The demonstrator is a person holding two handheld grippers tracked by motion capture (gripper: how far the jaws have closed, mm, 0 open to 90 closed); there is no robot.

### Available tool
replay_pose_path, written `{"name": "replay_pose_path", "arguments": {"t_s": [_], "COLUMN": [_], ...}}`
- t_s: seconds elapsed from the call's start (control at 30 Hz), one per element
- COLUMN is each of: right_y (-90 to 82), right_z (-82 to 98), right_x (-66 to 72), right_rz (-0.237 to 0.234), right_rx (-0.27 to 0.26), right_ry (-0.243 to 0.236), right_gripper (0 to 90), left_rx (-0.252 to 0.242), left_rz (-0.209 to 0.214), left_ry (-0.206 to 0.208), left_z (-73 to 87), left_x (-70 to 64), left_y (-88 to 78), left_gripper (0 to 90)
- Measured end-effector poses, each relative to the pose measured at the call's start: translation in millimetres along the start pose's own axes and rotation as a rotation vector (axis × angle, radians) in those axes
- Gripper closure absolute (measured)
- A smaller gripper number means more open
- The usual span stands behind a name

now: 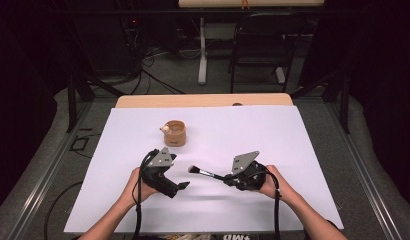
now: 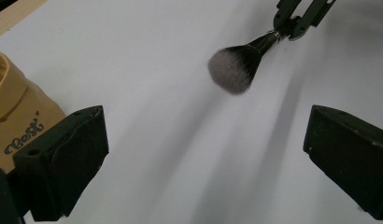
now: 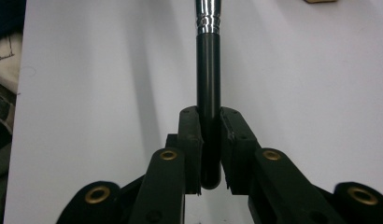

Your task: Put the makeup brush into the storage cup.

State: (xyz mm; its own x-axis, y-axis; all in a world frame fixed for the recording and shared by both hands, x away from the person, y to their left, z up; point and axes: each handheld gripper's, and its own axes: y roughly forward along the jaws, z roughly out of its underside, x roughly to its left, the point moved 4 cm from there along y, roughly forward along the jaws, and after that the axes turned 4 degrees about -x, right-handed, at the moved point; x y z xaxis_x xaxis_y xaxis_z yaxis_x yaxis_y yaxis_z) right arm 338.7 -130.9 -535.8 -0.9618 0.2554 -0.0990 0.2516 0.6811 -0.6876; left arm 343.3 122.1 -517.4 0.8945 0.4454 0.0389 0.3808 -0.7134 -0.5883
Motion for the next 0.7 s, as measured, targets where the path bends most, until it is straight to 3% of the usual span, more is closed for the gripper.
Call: {"name": "replay_pose_path", "arguments": {"t_s": [0.27,0.43,0.7], "right_y": [-4.6,-3.6,-2.8], "right_z": [-4.0,-6.2,-11.3], "right_x": [-1.5,-1.8,-2.3], "right_rz": [0.02,0.028,0.047], "right_rx": [-0.069,-0.101,-0.148], "right_ry": [0.059,0.099,0.15], "right_gripper": [79.4,79.4,79.4], "left_rx": [-0.041,-0.023,-0.05], "left_rz": [0.002,0.02,0.002], "left_ry": [-0.04,-0.048,-0.068], "left_z": [1.4,2.7,2.0], "left_x": [0.2,-0.9,0.1], "left_y": [2.9,7.0,7.8], "left_gripper": [0.0,0.0,0.0]}}
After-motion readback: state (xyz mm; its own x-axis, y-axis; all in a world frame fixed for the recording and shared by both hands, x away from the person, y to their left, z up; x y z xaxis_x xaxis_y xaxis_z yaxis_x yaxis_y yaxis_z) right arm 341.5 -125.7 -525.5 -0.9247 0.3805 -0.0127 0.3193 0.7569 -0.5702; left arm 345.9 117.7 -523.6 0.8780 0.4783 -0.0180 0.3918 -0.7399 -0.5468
